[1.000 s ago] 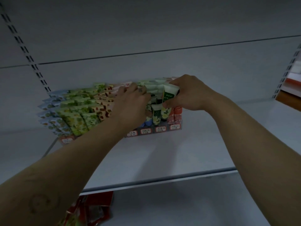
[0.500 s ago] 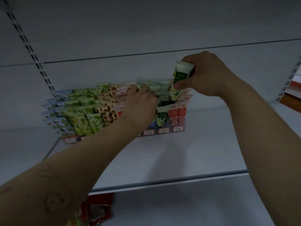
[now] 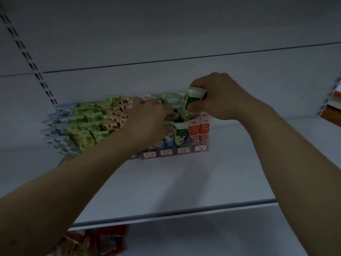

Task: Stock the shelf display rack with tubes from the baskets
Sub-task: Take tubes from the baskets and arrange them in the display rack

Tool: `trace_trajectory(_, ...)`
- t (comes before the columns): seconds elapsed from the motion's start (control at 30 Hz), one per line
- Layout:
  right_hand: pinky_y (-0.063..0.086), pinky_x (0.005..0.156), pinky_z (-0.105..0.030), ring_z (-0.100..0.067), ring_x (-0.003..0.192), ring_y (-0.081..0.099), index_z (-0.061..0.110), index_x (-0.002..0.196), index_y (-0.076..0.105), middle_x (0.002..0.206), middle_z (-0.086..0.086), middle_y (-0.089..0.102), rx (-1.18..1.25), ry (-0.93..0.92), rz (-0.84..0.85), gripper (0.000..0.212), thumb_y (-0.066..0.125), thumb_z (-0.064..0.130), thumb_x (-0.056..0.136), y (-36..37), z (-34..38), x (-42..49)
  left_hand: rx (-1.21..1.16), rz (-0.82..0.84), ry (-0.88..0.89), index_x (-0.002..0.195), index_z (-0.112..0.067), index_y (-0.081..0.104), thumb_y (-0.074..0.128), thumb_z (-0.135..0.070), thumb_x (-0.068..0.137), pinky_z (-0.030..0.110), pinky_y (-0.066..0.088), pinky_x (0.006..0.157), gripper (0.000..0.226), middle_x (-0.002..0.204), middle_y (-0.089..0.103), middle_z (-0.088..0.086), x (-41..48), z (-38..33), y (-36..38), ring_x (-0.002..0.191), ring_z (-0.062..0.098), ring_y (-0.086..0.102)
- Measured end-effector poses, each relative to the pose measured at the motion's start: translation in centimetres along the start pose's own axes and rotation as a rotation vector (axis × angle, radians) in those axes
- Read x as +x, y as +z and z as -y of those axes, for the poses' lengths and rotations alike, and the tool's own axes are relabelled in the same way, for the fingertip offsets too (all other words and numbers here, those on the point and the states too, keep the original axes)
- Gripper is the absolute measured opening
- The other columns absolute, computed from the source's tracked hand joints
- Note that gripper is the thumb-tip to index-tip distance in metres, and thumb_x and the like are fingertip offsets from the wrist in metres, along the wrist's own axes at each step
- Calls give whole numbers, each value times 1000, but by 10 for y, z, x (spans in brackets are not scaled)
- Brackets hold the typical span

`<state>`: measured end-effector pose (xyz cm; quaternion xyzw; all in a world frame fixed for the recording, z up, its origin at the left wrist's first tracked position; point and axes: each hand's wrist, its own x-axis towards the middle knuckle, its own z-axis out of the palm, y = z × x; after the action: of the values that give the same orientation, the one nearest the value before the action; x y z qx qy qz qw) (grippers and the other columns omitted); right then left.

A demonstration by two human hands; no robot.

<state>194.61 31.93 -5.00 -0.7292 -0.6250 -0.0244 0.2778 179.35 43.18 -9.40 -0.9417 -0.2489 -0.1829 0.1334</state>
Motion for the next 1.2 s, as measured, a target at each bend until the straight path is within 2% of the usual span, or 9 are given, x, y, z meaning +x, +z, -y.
trace_trajectory(0.1, 28, 45, -11, 0, 59, 43, 23, 67, 52, 66, 10, 49, -46, -17, 57, 25, 67, 29, 86, 10, 1, 7, -202, -138, 4, 99, -26, 73, 70, -40, 82, 40, 38, 94, 22, 94, 71, 3, -2, 8, -5, 96, 25, 60)
trace_trajectory(0.23, 31, 48, -16, -6, 61, 46, 14, 79, 59, 68, 6, 51, -93, -37, 84, 16, 64, 26, 88, 15, 3, 13, -50, -165, 169, 81, -19, 73, 70, -28, 82, 35, 25, 80, 9, 83, 68, 4, 0, 6, 0, 88, 26, 59)
trace_trajectory(0.4, 37, 49, -23, -9, 58, 47, 7, 78, 64, 67, 2, 54, -122, 5, 109, 12, 64, 17, 84, 22, 8, 19, 23, -26, 144, 99, -20, 70, 64, -39, 88, 30, 15, 75, 22, 99, 64, 3, 10, 8, 0, 103, 21, 54)
trace_trajectory(0.57, 35, 51, -22, -17, 71, 51, 5, 96, 64, 82, -3, 56, -255, 39, 169, 16, 63, 16, 84, 28, 16, 32, 86, 0, 164, 101, -24, 70, 57, -42, 91, 33, 15, 75, 24, 98, 65, 3, 11, 10, 2, 102, 23, 54)
trace_trajectory(0.7, 37, 68, -26, -25, 93, 57, 13, 124, 59, 110, -10, 59, -326, 75, 166, 40, 64, 23, 85, 30, 19, 28, 129, -71, 188, 102, -29, 69, 53, -38, 92, 34, 14, 73, 21, 95, 64, 2, 2, 10, 4, 100, 21, 53)
trace_trajectory(0.83, 40, 68, -26, -19, 83, 50, 16, 116, 62, 110, -9, 60, -301, 66, 159, 32, 65, 25, 85, 31, 18, 19, 105, -66, 238, 101, -22, 70, 70, -32, 81, 41, 30, 86, 23, 99, 65, 8, -5, 8, 6, 99, 26, 55)
trace_trajectory(1.03, 41, 70, -28, -20, 86, 49, 18, 118, 57, 109, -8, 56, -313, 44, 162, 32, 62, 19, 86, 29, 16, 11, 101, -3, 207, 100, -24, 67, 64, -33, 83, 41, 25, 96, 20, 105, 60, 2, 2, 6, 11, 112, 22, 47)
trace_trajectory(1.13, 40, 68, -28, -19, 83, 47, 21, 123, 55, 108, -6, 55, -384, 18, 191, 39, 64, 24, 86, 28, 17, 15, 118, 80, 255, 92, -28, 67, 68, -45, 77, 48, 24, 106, 23, 104, 60, -1, 2, 11, 8, 117, 20, 45)
trace_trajectory(1.2, 40, 66, -27, -19, 82, 49, 22, 120, 57, 106, -5, 57, -403, -1, 196, 36, 64, 26, 85, 30, 18, 16, 154, 125, 279, 100, -28, 68, 70, -48, 78, 53, 16, 113, 30, 112, 59, 1, -1, 12, 7, 122, 20, 42)
